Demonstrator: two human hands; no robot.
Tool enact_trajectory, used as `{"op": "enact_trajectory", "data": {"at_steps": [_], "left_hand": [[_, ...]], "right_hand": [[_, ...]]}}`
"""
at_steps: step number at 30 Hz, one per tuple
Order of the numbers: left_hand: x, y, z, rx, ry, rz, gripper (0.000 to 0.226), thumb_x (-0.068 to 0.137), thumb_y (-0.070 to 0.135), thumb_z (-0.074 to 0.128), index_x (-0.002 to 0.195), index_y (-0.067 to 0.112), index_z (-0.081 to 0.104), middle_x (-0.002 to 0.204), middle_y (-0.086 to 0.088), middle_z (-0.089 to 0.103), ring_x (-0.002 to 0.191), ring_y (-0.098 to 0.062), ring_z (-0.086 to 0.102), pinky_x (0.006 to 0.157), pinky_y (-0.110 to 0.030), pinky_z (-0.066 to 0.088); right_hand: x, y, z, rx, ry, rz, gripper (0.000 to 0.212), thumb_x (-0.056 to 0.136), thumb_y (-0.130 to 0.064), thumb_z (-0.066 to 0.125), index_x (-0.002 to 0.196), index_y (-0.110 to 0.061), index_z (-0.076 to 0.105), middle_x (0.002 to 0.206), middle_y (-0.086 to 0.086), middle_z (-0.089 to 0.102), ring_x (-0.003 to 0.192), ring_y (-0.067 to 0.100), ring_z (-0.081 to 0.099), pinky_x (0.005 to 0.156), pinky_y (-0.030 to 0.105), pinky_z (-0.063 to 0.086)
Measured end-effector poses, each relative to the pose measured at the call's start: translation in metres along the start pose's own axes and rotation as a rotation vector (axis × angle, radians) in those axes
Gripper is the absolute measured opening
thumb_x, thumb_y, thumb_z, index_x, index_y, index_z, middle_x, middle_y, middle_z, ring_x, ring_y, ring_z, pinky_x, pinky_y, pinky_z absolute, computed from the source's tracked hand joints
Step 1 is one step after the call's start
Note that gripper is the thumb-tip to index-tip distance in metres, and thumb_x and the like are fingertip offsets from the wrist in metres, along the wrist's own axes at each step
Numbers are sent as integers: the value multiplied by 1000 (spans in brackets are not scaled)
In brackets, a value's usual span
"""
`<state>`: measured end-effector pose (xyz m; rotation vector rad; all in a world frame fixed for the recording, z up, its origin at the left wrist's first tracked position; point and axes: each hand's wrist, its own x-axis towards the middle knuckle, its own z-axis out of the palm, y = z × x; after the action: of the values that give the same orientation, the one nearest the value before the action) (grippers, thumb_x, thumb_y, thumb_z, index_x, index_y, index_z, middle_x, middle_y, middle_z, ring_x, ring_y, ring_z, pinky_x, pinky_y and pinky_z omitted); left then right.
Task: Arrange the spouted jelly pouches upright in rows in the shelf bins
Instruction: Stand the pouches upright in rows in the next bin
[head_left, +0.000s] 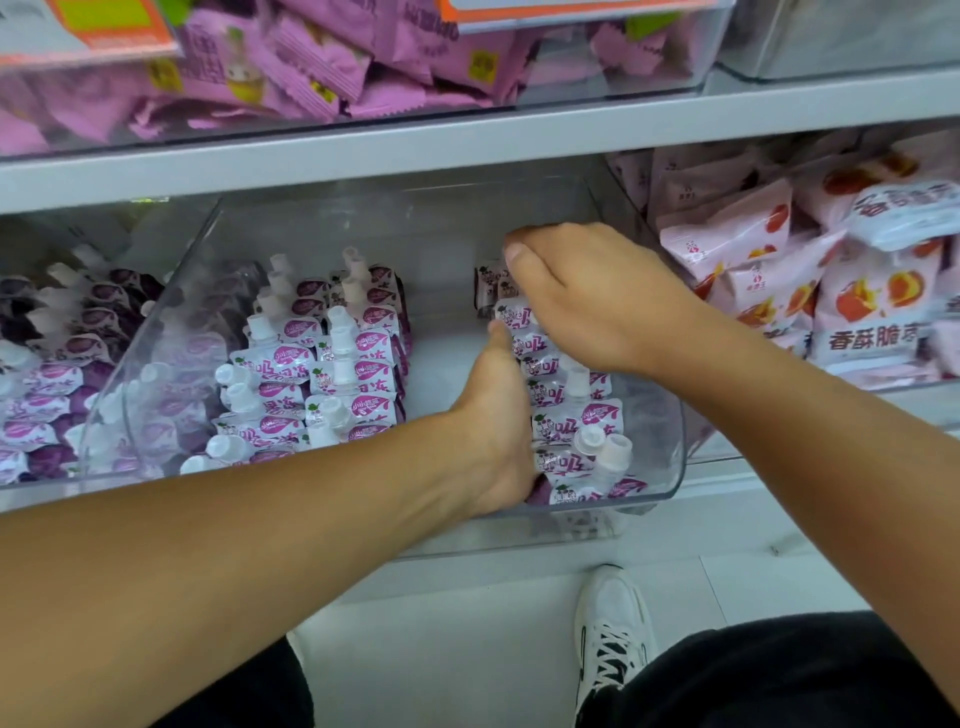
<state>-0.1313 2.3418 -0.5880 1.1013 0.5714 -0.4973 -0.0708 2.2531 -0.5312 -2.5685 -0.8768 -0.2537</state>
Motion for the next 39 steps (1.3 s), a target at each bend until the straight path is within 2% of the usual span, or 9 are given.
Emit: {"op": "enact_trajectory", "data": {"at_steps": [5, 10, 15, 19, 23, 28, 31, 36, 39], "left_hand": [[-3, 2, 7, 159, 112, 119, 69, 93, 73, 9, 116, 33, 60, 107, -10, 73, 98, -25, 69, 74, -34, 56], [16, 39, -11, 18, 296, 284, 78, 93, 70, 17, 153, 21, 29, 158, -2, 29, 144, -22, 30, 116, -38, 20], [40, 27, 10, 40, 248, 290, 78, 93, 72, 14, 119, 17, 63, 104, -2, 71, 84, -14, 70, 73, -24, 57], [39, 33, 12, 95, 237, 375, 74, 99, 62, 10, 119, 14, 63, 63, 4, 70, 49, -4, 66, 36, -10, 43], [43, 55, 11, 20, 250, 416, 74, 98, 65, 13, 144, 16, 44, 138, -4, 56, 112, -12, 58, 91, -14, 37], [58, 55, 10, 50, 154, 440, 78, 93, 72, 8, 96, 21, 66, 94, -5, 74, 89, -13, 69, 85, -30, 51], [53, 60, -6, 186, 141, 414, 87, 89, 75, -2, 134, 27, 55, 138, 2, 58, 131, -12, 49, 112, -28, 30], [41, 29, 1, 168, 25, 263, 72, 99, 63, 5, 113, 24, 64, 100, 9, 71, 76, 0, 69, 45, -13, 51], [41, 28, 3, 103, 24, 256, 68, 99, 63, 7, 109, 27, 63, 86, 6, 74, 61, -5, 72, 45, -18, 54]], "right_hand": [[5, 5, -2, 100, 19, 78, 41, 96, -35, 27, 78, -14, 57, 75, 3, 63, 75, 29, 58, 72, 40, 50], [2, 3, -10, 347, 145, 201, 51, 100, -27, 37, 51, -14, 37, 40, -2, 41, 45, 11, 40, 55, 29, 39], [4, 4, -7, 367, 118, 297, 42, 96, -28, 37, 62, -6, 51, 60, 5, 55, 72, 28, 55, 73, 39, 46], [3, 7, -8, 340, 97, 303, 42, 97, -28, 37, 69, -3, 56, 73, 12, 63, 81, 32, 57, 74, 39, 46], [0, 9, -9, 275, 74, 265, 41, 97, -26, 35, 64, -6, 47, 68, 12, 57, 74, 32, 52, 65, 39, 40], [0, 7, -3, 37, 39, 99, 30, 98, -21, 31, 74, -12, 47, 78, 10, 52, 77, 34, 48, 66, 35, 38], [-3, 8, -1, -32, 59, 48, 28, 99, -22, 32, 85, -9, 53, 93, 17, 59, 83, 36, 54, 71, 39, 46], [-9, 8, 0, -170, 71, -10, 28, 101, -27, 31, 87, -14, 53, 103, 13, 60, 95, 35, 56, 77, 40, 41], [-6, 7, -3, -201, 49, 7, 26, 100, -29, 32, 83, -16, 47, 95, 11, 57, 92, 35, 57, 72, 37, 37]]}}
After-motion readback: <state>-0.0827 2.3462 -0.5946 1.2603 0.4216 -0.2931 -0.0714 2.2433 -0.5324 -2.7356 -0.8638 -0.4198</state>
